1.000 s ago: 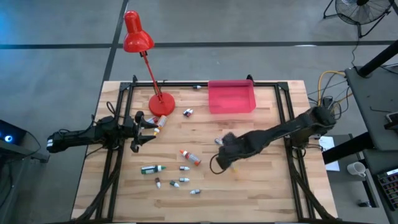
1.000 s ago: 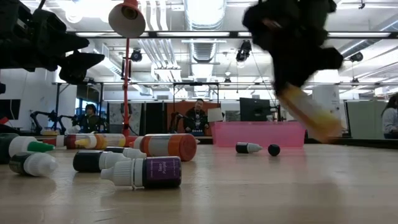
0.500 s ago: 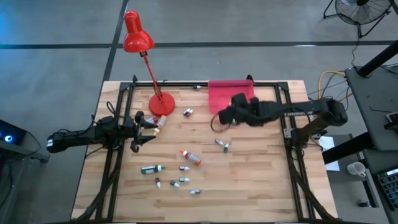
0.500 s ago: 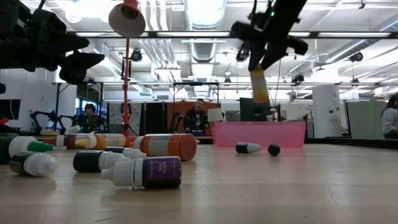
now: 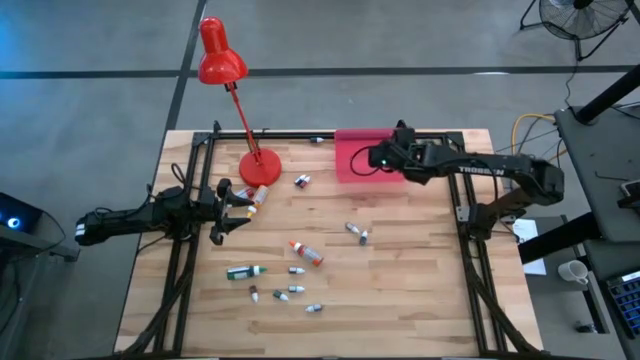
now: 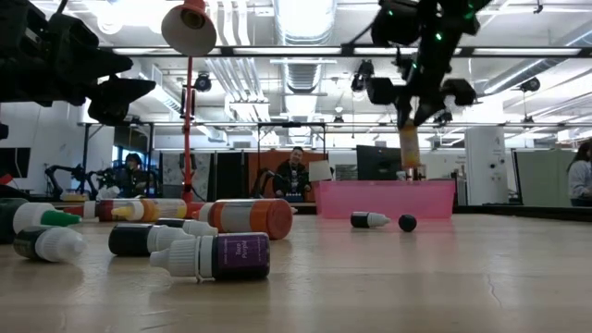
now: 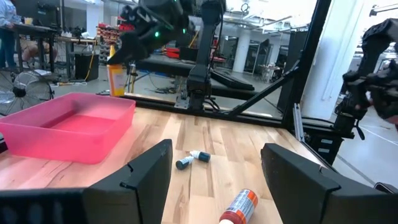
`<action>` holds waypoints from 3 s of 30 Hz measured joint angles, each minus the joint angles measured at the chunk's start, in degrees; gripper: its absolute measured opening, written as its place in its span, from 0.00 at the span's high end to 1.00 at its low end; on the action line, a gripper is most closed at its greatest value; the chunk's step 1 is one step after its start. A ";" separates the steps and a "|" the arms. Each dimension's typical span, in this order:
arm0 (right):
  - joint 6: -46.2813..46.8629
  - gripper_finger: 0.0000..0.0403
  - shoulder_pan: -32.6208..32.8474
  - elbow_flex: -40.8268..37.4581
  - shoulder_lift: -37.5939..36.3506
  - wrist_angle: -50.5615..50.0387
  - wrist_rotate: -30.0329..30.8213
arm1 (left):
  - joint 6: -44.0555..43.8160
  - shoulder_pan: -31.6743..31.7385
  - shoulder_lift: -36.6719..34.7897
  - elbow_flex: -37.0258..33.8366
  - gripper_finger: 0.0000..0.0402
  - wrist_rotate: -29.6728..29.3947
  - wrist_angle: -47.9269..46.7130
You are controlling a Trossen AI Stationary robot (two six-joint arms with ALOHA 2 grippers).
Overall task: Pick & Place food coloring
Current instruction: Put the large yellow food coloring bottle into the red bin, then put the small blue food coloring bottle into the red bin
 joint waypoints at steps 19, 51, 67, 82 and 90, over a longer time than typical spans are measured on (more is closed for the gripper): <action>-3.95 0.72 -3.12 -16.62 -3.60 16.07 -0.78 | 0.00 0.00 0.00 -0.01 0.45 0.00 0.00; -12.78 0.52 -5.99 -18.51 -5.54 14.35 -7.15 | 0.00 0.00 0.00 0.00 0.45 0.00 0.00; -22.55 0.40 -3.29 -12.43 -12.67 -0.38 -36.95 | 0.00 0.02 0.00 0.00 0.45 0.00 0.00; -42.05 0.43 6.27 -13.14 -7.87 -0.57 -47.65 | 0.00 0.02 0.00 -0.01 0.45 0.00 0.00; -53.85 0.43 7.60 -13.16 -7.87 6.28 -56.52 | 0.00 0.00 0.00 -0.02 0.45 0.00 0.00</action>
